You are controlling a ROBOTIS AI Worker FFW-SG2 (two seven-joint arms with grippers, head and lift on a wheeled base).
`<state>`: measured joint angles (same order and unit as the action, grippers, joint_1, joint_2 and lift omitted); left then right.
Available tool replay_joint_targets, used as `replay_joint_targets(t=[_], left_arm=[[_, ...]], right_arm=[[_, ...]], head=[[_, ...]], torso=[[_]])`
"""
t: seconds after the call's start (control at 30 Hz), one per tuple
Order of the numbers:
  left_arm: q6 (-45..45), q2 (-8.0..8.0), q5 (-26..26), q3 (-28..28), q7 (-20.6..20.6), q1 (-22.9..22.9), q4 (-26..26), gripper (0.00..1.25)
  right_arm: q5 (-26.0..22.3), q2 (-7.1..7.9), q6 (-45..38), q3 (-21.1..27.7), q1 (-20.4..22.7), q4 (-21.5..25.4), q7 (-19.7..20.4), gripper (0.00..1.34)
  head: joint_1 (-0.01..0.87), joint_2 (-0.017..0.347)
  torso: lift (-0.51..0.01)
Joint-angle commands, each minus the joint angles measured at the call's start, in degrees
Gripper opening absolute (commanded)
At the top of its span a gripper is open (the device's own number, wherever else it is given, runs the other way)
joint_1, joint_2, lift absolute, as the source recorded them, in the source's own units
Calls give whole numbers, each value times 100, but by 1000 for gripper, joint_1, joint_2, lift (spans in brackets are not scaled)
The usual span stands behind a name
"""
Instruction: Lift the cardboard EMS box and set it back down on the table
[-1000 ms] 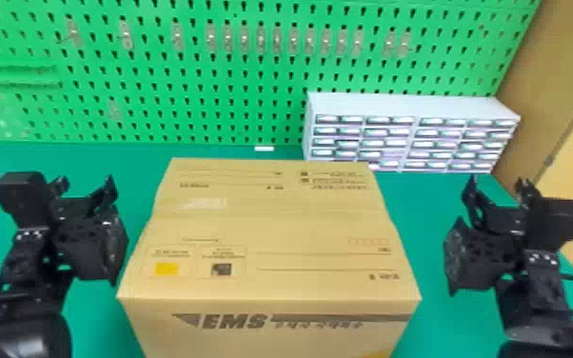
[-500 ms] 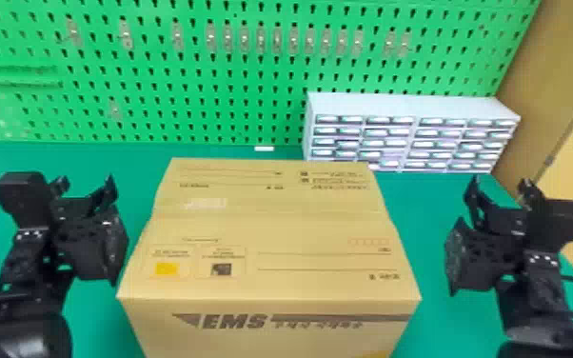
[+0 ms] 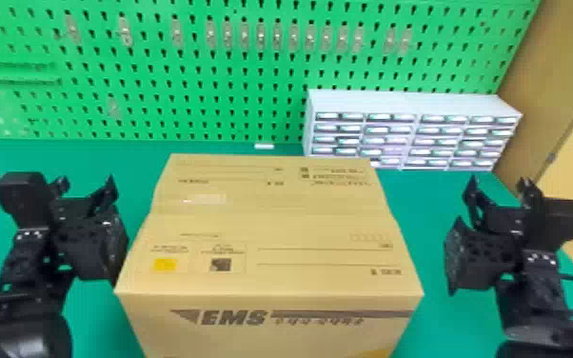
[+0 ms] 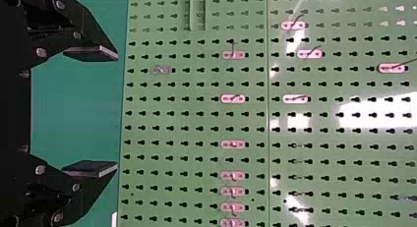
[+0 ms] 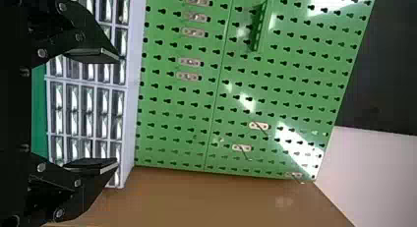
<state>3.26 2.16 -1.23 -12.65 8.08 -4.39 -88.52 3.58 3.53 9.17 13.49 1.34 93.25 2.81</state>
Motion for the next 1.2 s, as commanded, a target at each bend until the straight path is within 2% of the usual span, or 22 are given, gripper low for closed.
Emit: replay_joint_targets(t=[0.0, 1.17], left_arm=[[-1, -6, 0, 0, 0, 0, 1, 785], [-1, 3, -9, -9, 0, 0, 1, 785]], right_arm=[[29, -2, -29, -4, -2, 0, 0, 831], [47, 25, -100, -30, -11, 9, 0, 831]], head=[[678, -14], [678, -14]], torso=[[-22], [-88]])
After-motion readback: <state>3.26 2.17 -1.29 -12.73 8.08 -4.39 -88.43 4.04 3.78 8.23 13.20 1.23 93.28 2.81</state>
